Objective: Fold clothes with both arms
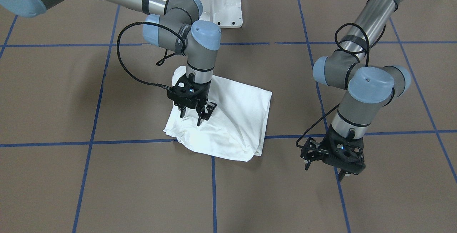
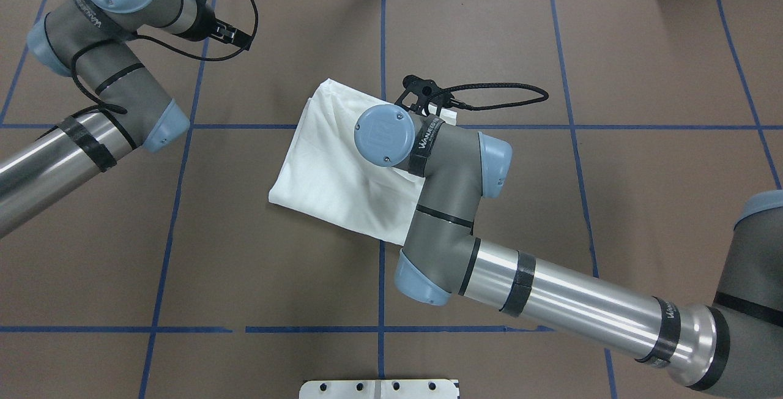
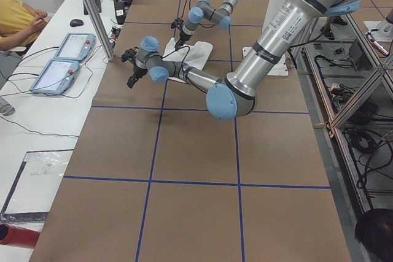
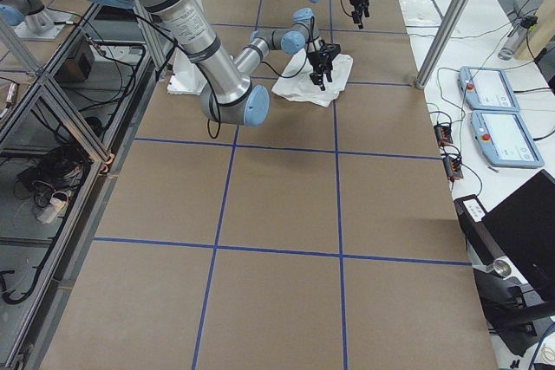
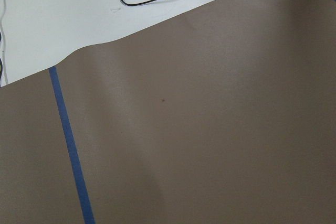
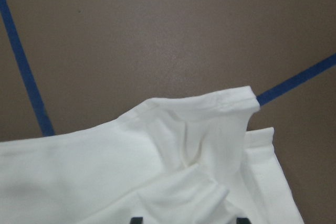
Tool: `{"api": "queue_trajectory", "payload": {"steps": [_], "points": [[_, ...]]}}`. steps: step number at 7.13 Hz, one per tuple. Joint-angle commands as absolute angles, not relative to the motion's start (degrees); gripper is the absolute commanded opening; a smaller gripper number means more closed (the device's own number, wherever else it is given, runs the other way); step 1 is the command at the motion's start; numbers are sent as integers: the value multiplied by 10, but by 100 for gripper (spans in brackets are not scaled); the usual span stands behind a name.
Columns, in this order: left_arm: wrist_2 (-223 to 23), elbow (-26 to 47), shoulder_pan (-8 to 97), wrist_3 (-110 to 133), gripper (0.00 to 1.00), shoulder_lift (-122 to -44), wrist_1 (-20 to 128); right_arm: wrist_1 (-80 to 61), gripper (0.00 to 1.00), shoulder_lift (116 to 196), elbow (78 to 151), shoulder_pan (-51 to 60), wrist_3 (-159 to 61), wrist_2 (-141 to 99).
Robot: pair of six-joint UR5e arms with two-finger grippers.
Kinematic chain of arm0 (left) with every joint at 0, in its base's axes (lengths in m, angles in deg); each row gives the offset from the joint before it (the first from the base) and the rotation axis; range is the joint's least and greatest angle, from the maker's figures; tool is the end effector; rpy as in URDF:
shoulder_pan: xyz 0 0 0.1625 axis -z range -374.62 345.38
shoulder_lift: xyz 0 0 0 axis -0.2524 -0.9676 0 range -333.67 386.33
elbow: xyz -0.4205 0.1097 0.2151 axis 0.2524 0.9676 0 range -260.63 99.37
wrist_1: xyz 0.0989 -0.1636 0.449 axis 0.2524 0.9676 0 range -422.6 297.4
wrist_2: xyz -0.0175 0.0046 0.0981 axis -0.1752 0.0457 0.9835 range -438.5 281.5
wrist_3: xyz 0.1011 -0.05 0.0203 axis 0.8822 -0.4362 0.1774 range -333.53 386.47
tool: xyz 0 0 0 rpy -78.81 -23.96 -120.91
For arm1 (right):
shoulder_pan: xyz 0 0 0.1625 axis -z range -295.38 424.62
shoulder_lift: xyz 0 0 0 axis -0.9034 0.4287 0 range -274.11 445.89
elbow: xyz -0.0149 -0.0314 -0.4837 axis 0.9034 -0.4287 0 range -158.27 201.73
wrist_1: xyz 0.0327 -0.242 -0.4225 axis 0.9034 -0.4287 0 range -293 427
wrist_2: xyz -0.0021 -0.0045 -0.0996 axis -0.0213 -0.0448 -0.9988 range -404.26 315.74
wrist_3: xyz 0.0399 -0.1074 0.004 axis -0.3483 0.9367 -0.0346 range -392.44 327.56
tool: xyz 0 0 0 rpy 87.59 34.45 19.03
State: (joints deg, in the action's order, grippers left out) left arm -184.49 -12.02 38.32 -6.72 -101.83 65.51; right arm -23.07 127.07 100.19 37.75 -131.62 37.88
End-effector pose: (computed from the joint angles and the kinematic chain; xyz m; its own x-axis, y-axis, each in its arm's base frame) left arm 0.4592 -0.7768 0.3900 0.7180 0.3840 -0.5805 0.0555 0.7998 0.5977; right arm -0.7236 -0.5335 0.2276 0.6181 0.4903 0.6144 -0.6282 0.7780 0.0111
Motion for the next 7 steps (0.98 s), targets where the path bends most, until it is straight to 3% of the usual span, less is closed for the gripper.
{"api": "queue_trajectory", "payload": {"steps": [1, 2, 7], "points": [[-1844, -121, 383, -69, 100, -1018, 657, -231, 28, 1270, 1002, 387, -1324, 367], [-1844, -121, 383, -70, 100, -1018, 658, -231, 0, 1267, 1002, 387, -1325, 368], [-1844, -120, 382, -76, 100, -1007, 672, -231, 0, 1298, 1002, 331, -1287, 353]]}}
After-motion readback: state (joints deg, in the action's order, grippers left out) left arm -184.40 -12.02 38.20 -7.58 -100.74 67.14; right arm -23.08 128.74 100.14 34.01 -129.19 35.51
